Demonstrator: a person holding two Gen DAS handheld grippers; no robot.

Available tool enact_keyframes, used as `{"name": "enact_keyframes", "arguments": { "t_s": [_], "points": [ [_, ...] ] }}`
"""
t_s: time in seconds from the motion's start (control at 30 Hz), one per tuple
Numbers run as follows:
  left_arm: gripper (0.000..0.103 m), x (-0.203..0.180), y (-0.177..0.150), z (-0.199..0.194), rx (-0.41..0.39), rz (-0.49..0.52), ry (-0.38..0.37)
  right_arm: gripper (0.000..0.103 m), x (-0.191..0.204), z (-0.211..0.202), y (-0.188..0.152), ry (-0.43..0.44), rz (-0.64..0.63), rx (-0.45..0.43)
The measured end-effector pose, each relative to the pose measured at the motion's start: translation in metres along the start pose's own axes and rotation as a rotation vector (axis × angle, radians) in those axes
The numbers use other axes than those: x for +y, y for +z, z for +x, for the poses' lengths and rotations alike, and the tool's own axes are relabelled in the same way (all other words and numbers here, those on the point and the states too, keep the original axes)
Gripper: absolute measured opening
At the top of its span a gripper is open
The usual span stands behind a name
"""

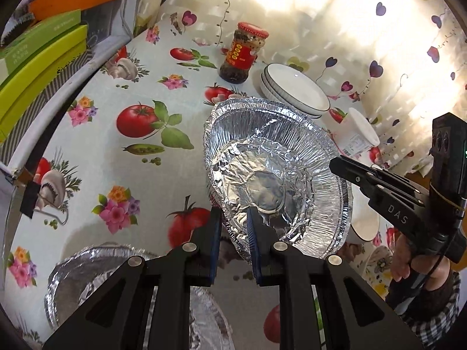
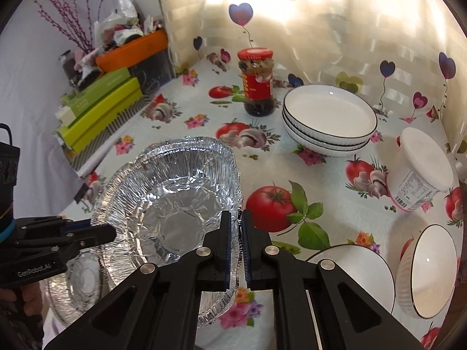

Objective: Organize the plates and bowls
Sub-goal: 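Hold the foil pan stack with both tools and lift it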

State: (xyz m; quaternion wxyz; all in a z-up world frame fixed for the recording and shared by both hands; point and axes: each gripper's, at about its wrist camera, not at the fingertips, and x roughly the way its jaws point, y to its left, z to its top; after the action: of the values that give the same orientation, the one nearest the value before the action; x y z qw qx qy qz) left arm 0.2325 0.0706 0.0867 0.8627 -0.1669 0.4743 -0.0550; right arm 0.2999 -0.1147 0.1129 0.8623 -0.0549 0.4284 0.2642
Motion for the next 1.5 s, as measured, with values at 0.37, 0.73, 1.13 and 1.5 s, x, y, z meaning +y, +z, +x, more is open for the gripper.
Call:
{"name": "enact_keyframes", "arguments": {
  "t_s": [0.37, 0.73, 1.13, 1.5],
  "points": [
    [0.018, 0.011, -0.022, -0.048, -0.067, -0.020, -0.007, 0.008, 0.035, -0.034, -0.007, 0.062, -0.018, -0.042],
    [0.018, 0.046, -0.054, -0.094, -0.129, -0.081, 0.024, 0.008, 0.087, -0.048, -0.025, 0.144, -0.063, -0.049],
    [0.018, 0.085, -0.090, -0.119, -0.151, -0.150, 0.053, 0.008, 0.137, -0.046, -0.049, 0.213, -0.107, -0.029],
    [0.018, 0.112, -0.118, -0.123, -0.145, -0.192, 0.081, 0.008, 0.163, -0.031, -0.069, 0.233, -0.122, 0.007]
  ]
}}
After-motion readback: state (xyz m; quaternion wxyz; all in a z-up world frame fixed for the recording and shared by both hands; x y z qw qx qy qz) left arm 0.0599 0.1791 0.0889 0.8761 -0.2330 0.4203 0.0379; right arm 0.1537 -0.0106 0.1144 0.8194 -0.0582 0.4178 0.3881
